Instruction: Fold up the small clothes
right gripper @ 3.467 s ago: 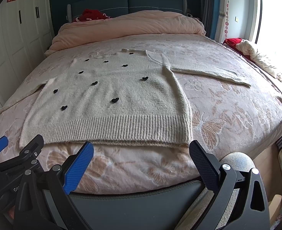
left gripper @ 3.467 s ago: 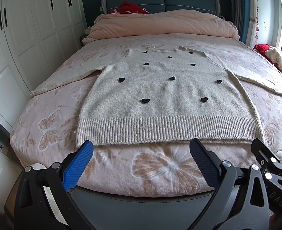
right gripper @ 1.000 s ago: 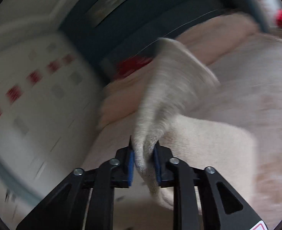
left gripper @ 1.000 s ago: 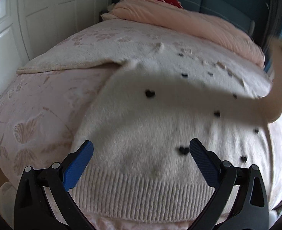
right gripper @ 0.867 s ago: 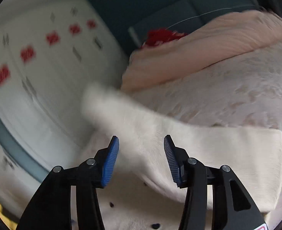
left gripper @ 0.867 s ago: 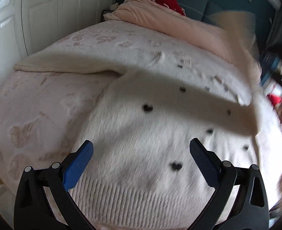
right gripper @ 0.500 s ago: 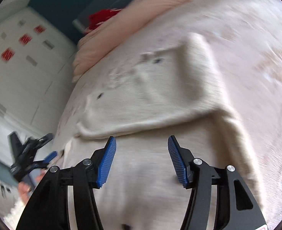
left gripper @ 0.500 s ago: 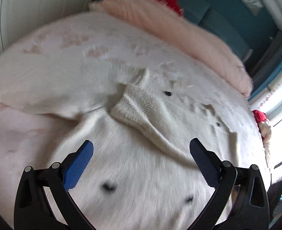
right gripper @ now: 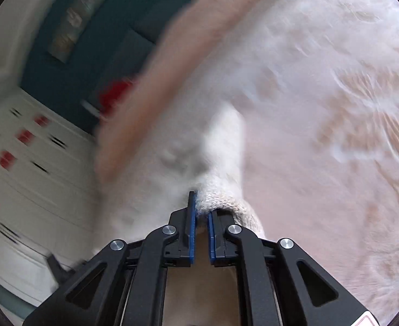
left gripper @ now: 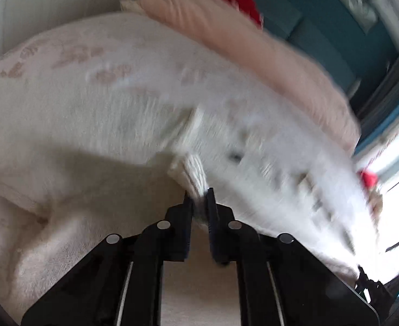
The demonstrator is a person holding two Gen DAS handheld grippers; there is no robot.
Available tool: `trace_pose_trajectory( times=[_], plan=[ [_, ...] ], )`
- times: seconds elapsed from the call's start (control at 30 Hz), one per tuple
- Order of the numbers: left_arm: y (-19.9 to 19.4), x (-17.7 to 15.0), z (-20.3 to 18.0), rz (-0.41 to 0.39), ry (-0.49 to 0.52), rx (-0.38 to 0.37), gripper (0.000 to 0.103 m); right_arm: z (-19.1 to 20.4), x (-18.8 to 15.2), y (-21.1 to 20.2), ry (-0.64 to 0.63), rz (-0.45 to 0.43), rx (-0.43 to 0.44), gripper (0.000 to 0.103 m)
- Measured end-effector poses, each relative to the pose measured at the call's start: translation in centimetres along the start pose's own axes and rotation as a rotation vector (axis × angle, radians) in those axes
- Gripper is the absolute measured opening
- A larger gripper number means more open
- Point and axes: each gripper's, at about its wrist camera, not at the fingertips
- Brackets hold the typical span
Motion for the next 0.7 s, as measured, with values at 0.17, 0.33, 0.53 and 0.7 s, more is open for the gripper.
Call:
trace_pose_trajectory(
  times=[0.17, 0.33, 0.53, 0.7],
  plan=[
    [1.0, -2.1, 0.7, -0.016, 0.044, 0.041, 0.012, -0.5, -1.2, -1.0, -0.008, 0.033, -0.057, 0.017],
    [1.1, -2.2, 1.1, -0.024, 0.052, 0.028, 0.013, 3.7, -1.2, -2.6, -0.193, -0.074, -0.121, 0.017],
    [-3.6, -3.5, 3.4, -0.054, -0.020, 0.019, 0.034, 5.7, -3.7, 0.1, -0.340, 0.006, -0.306, 0.015],
    [-11.8, -2.0, 15.2, -0.170, -0.209, 0.154, 0.077, 7.2, -9.4, -4.8, -0.408, -0.059, -0.259, 0.049]
  ],
)
Point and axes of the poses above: each gripper's, at about its wrist camera, not at the fingertips, and y roughly the way its jaws point, z to its left, x to its top, and after that the axes turned 3 degrees about -x, right-handed
